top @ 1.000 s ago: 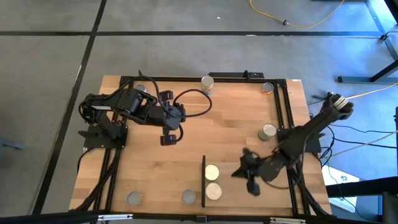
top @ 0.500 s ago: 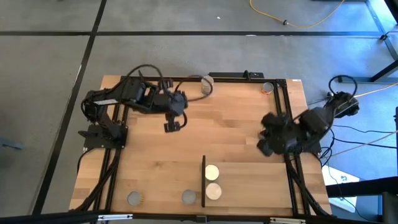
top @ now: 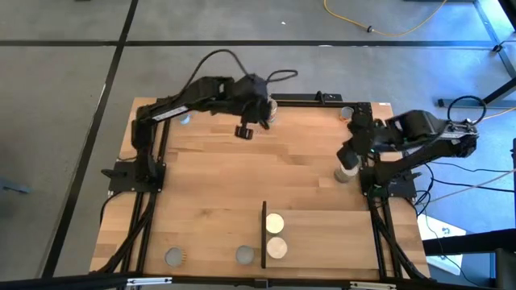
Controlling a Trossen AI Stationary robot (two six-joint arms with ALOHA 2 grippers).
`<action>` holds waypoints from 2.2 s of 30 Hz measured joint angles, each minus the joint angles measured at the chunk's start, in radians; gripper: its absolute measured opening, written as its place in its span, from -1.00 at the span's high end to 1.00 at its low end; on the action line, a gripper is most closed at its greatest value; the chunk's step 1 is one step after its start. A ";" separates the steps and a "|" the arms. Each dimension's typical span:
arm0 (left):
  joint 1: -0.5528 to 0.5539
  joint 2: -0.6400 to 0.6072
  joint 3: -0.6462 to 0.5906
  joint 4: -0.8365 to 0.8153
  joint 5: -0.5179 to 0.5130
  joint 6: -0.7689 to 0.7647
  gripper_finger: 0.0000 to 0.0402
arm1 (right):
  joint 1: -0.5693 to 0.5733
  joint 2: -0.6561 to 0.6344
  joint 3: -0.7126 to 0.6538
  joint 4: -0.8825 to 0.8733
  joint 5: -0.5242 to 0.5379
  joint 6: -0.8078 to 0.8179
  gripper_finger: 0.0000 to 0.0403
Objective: Pick and place cans onto a shelf
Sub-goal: Put the canned tomatoes on the shelf
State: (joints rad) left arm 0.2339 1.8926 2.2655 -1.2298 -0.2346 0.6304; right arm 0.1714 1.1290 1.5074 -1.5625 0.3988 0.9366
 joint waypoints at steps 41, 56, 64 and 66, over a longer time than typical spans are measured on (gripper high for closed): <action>0.465 0.404 0.000 0.021 0.590 0.720 0.75 | -0.456 0.037 0.000 0.027 -0.008 -0.156 0.99; 0.449 0.368 0.013 0.023 0.509 0.642 0.78 | -0.543 0.115 0.000 0.154 -0.139 -0.360 0.99; 0.449 0.274 0.012 -0.039 0.550 0.440 0.91 | -0.743 0.274 0.000 0.464 -0.404 -0.671 0.99; 0.455 0.248 0.011 -0.053 0.590 0.397 0.94 | -0.786 0.314 0.000 0.520 -0.479 -0.728 0.99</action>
State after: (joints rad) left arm 0.6892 2.1409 2.2768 -1.2828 0.3553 1.0271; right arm -0.6146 1.4431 1.5070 -1.0424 -0.0800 0.2084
